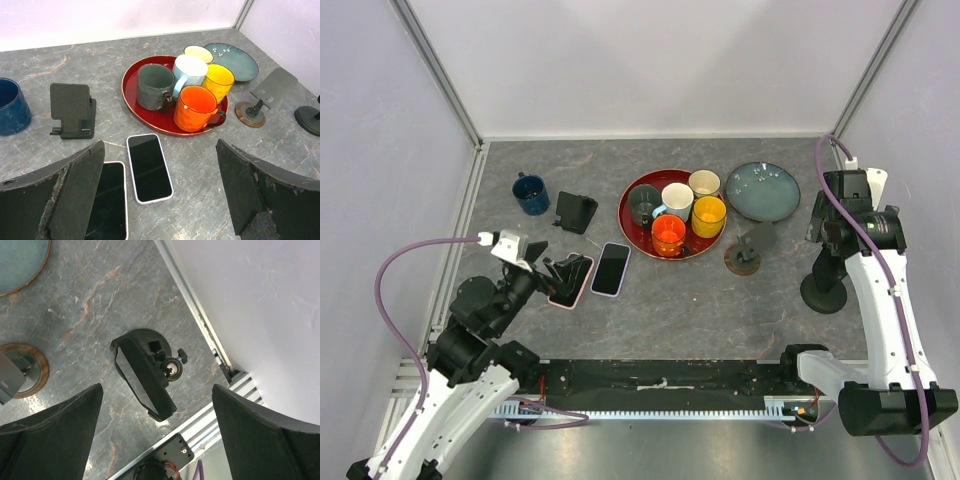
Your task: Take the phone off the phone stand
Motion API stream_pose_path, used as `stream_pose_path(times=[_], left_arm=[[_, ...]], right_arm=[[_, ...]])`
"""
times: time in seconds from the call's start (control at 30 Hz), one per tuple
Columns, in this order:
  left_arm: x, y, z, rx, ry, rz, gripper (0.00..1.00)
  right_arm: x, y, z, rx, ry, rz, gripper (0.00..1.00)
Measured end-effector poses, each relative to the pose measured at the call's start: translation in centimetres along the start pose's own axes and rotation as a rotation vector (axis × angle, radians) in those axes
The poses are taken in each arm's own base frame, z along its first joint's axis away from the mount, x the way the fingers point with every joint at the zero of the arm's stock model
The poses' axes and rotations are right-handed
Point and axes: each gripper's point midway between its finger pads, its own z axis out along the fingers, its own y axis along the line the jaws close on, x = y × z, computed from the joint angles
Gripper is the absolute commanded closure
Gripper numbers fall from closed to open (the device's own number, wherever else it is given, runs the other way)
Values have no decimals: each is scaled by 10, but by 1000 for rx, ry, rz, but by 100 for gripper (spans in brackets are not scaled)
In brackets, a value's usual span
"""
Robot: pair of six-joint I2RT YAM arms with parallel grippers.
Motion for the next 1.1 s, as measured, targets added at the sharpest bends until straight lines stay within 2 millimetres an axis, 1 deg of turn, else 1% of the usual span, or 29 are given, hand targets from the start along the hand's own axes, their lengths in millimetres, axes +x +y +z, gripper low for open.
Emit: stream_pose_path(times=[0.03,0.2,0.37,0.47,0.5,0.6,0.63,0.7,0.73,1.07,1.1], left_arm=[[0,-1,0,2,-1,0,1],[-1,-4,-3,18,-11,0,1],[-1,-6,-4,24,-12,0,1],[-1,-6,-4,19,-11,0,1],[0,-6,-4,18,-10,0,1],[1,-6,-4,21,-6,1,2],[1,-6,-4,21,-6,1,1],[1,-7,-4,23,-6,1,2],[1,-7,-4,24,-5,1,1],[6,-7,0,24,20,4,2],[7,-7,1,23,23,4,2]], right_arm=[[3,0,2,-5,11,1,5],[17,11,16,-69,67,15,9],[37,22,29,-132,139,34,15],[42,26,34,-160,160,49,19],[43,27,34,-164,163,51,20],[42,27,35,-170,161,58,28],[42,27,35,-169,159,58,32],[42,26,35,-169,155,55,37],[42,26,35,-169,152,57,41],[36,25,27,-190,105,73,58],[35,25,26,-193,99,74,63]])
